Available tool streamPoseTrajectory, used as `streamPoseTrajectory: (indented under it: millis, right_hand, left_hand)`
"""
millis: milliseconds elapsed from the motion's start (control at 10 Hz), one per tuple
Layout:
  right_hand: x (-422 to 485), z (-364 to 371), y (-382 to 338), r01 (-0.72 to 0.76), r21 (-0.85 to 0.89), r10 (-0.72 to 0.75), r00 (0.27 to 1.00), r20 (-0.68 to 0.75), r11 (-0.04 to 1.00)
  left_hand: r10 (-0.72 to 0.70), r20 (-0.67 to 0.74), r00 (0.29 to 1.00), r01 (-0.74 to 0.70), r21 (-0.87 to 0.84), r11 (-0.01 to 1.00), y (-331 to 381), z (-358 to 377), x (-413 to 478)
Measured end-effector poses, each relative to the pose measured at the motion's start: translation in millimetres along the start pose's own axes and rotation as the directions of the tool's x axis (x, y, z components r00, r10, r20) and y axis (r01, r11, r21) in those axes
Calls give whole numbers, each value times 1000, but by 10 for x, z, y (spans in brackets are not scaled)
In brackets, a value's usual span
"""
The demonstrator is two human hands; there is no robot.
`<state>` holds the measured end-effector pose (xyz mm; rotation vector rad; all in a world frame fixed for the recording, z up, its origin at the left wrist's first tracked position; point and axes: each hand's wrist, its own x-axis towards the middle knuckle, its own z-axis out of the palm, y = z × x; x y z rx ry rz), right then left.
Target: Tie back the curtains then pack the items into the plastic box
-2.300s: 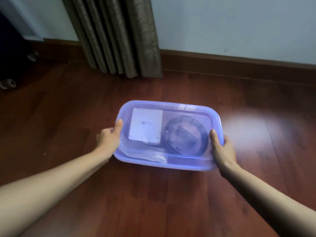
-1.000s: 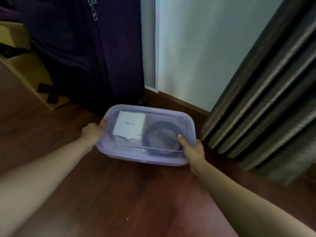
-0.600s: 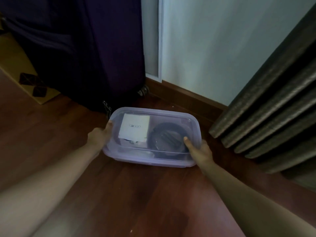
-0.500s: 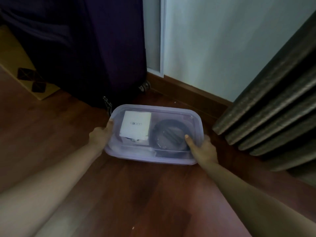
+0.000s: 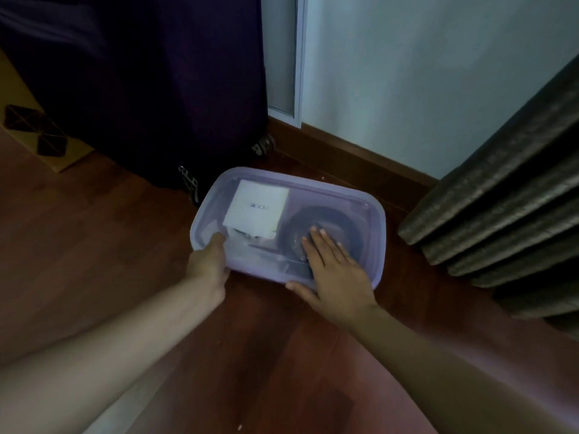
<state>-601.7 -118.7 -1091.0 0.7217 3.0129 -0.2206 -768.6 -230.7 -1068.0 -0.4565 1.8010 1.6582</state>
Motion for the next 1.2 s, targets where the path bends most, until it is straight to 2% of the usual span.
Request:
streamPoseTrajectory:
  millis: [100,200,400,800,900,1000,1100,1200]
  right_hand:
    - [110,-59,64,-35,4,35,998,-44,999]
    - [256,-132,218,-86,66,88,996,-27,994]
    - [358,-161,318,-184,65,187,982,-34,981]
    - [509,-157,457,-231,60,234,971,-51,971]
    - [516,-182,473,-236,58,237,971,-12,970]
    - [518,-325,461,-249,178,226,964,143,952]
    - [555,-611,468,-288,244,242,949,202,926]
    - [579,-1292,386,-295,299,253,952,172,908]
  left_hand:
    - [18,54,998,-17,-1,1000,171,183,74]
    - [28,147,989,-32,26,999,335,440,170]
    - [40,234,971,-46,18,999,454,723,298]
    - [56,267,962,-67,31,997,490,991,562]
    - [66,265,962,-80,43,996,479,1000,592]
    - [84,221,972,-122,165,979,529,941,561]
    - [84,184,979,-127,237,963,677,936,430]
    - [141,54,988,-151,313,938,1118,919,-103]
